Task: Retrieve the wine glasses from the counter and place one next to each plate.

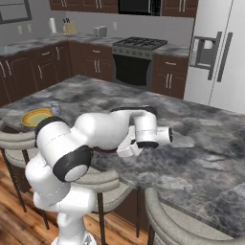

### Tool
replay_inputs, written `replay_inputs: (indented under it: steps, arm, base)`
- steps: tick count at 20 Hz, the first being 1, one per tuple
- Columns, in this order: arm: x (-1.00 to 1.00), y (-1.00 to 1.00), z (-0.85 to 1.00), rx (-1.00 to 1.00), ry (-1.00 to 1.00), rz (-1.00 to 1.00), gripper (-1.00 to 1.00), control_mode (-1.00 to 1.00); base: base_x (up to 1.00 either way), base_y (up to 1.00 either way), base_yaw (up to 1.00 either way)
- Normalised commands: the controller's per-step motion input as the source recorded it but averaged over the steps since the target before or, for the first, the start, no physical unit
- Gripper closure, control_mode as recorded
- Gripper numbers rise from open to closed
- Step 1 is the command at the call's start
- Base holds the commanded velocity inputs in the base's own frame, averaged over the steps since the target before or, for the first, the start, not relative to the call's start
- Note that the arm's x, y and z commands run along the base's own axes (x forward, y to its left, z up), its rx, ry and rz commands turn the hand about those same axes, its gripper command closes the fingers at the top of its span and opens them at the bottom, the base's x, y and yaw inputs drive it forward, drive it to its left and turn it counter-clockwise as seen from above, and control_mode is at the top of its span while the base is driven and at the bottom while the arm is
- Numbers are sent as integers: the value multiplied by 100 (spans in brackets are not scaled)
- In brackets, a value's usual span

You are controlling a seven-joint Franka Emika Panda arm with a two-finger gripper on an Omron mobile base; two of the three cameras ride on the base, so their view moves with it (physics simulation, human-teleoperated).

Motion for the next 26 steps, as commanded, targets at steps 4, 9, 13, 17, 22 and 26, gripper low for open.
replay_inputs:
  steps: [4, 9, 13, 17, 22, 26]
  arm:
    - [46, -9, -38, 0, 10, 0, 100, -100]
    - [32, -19, -28, 0, 4, 0, 100, -100]
    - [23, -27, -19, 0, 0, 0, 100, -100]
    - [29, -14, -31, 0, 0, 0, 100, -100]
    - [30, 0, -23, 0, 0, 0, 100, -100]
    - [33, 0, -22, 0, 0, 0, 100, -100]
  base:
    - [0, 0, 0]
    - [0, 0, 0]
    - [0, 0, 0]
    - [0, 0, 0]
    - [0, 0, 0]
    - [0, 0, 0]
